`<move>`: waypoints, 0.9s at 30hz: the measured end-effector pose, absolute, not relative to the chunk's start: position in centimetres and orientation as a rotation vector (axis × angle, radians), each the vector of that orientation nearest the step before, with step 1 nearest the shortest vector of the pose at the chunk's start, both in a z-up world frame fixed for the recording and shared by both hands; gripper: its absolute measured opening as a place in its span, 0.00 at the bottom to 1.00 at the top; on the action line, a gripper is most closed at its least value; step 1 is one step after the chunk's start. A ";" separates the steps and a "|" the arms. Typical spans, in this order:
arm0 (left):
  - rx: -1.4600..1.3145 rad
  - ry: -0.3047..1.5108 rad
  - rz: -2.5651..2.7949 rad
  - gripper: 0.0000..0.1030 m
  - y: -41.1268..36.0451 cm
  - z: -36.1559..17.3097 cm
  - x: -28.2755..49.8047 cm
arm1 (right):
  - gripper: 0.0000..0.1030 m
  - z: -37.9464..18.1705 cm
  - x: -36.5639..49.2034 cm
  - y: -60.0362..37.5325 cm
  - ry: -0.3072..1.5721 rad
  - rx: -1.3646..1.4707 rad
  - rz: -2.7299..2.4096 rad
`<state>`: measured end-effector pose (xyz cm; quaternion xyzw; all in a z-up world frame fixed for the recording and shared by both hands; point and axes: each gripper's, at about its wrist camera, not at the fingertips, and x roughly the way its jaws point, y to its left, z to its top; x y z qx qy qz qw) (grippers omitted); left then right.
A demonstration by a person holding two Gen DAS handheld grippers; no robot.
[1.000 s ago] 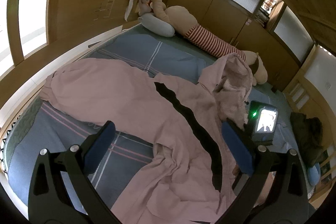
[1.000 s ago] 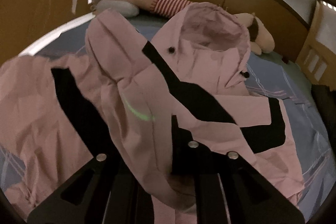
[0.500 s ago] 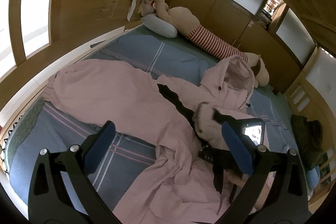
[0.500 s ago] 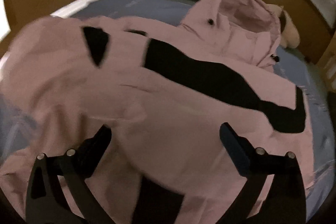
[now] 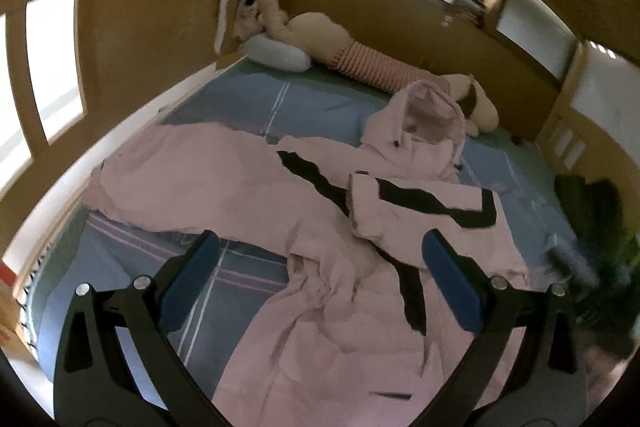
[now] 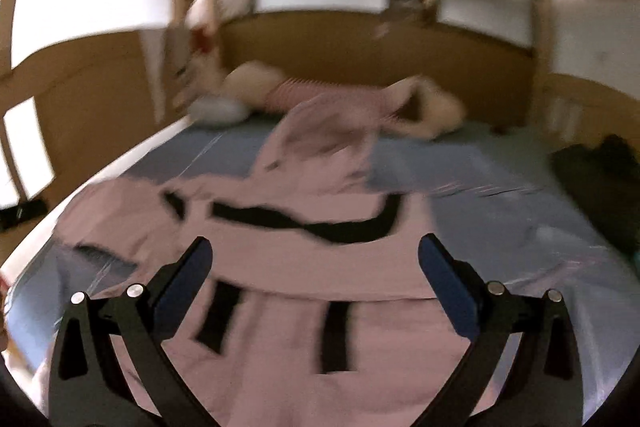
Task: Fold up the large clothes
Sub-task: 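Open the right gripper and withdraw it from the folded sleeve, then move the left gripper toward the other sleeve cuff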
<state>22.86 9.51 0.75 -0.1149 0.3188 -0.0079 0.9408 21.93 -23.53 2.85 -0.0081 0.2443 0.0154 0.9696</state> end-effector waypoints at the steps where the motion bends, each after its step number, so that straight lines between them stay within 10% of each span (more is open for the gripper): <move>1: -0.206 0.641 -0.027 0.98 8.8 0.9 22.2 | 0.99 3.3 21.2 -25.2 0.477 -0.005 -0.011; 27: -0.029 0.680 0.008 0.98 4.2 -1.9 20.6 | 0.99 1.2 17.4 -36.3 0.565 0.203 -0.041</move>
